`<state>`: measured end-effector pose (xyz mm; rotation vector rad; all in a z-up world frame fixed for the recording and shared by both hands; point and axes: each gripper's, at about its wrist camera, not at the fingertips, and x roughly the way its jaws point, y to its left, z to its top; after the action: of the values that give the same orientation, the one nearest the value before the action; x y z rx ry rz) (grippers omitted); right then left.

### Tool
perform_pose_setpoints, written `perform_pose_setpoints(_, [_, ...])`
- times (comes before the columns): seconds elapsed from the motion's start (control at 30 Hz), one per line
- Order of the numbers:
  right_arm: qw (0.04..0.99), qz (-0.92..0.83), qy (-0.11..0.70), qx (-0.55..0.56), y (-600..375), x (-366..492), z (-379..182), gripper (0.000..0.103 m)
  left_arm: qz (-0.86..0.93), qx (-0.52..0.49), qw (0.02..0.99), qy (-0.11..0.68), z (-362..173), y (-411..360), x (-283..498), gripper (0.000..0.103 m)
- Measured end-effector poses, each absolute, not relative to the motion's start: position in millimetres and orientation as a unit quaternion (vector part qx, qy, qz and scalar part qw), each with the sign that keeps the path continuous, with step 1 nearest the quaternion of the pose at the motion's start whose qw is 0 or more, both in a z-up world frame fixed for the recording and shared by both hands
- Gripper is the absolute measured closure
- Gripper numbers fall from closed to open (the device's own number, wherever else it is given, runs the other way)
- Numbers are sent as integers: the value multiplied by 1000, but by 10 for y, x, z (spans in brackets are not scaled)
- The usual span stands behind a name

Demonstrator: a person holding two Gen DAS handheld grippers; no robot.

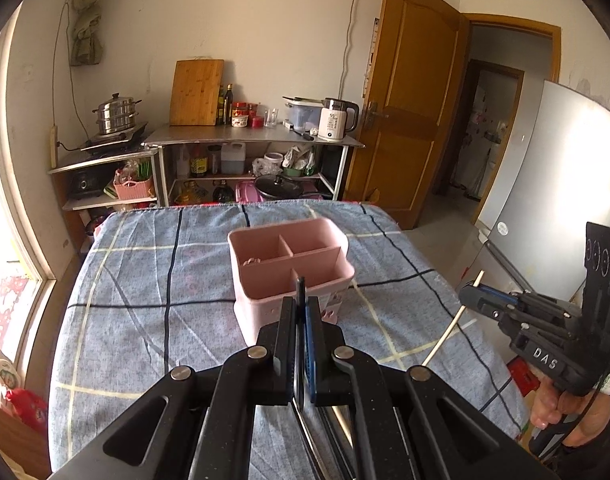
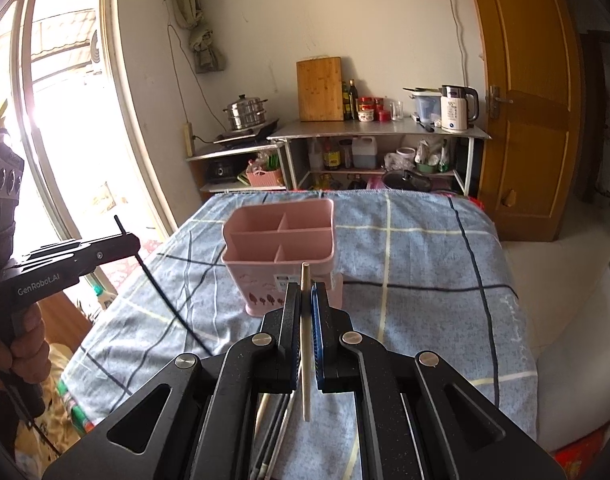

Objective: Organize utensils
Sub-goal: 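Carry both held chopsticks upright over the pink basket with both tools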

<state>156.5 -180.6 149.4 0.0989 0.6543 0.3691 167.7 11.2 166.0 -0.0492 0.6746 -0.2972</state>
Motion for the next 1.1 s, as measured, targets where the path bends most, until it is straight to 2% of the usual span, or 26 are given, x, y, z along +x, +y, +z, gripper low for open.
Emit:
perform_pose_setpoints(0.63, [944,206,245,72,-1475,2387,2192,97,-137,-58,950,275,2568,377,2579,99])
perform_pose_setpoints(0.83, [941,216,245,85,-1324,2681,2141,97,-127,-55,948,287,2410,411,2869,99])
perform_pose_setpoints(1.1, [928,222,285,87,-1138,2968,1689,97,-119,-65,934,330,1854,506,3121,99])
